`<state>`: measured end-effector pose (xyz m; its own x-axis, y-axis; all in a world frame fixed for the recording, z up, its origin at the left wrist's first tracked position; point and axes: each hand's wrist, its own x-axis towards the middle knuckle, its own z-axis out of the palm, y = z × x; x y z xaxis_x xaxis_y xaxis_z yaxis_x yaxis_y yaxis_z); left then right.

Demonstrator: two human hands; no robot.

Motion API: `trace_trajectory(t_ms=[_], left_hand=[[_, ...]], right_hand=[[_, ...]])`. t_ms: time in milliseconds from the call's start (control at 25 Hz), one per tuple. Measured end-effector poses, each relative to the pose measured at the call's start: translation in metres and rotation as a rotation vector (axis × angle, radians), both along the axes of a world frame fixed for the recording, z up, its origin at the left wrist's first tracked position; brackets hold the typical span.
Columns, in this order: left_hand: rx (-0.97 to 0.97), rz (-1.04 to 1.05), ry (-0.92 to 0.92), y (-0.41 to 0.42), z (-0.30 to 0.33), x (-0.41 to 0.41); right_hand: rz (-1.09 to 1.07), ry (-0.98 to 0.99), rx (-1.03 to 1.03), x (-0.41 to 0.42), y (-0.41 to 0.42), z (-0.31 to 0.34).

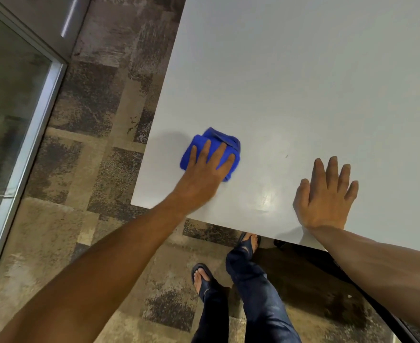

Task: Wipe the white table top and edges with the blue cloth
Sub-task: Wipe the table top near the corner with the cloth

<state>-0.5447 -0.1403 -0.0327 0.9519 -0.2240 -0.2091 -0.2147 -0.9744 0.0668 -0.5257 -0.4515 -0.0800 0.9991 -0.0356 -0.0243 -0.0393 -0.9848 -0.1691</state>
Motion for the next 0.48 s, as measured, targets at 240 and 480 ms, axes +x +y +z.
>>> trace_trajectory(t_ms=[240, 480], left_hand=[[0.162, 0.211, 0.027, 0.05, 0.001, 0.038], [0.209, 0.448, 0.088, 0.071, 0.023, 0.065]], right_hand=[[-0.001, -0.006, 0.01, -0.001, 0.0, -0.001], [0.007, -0.006, 0.009, -0.002, 0.0, 0.0]])
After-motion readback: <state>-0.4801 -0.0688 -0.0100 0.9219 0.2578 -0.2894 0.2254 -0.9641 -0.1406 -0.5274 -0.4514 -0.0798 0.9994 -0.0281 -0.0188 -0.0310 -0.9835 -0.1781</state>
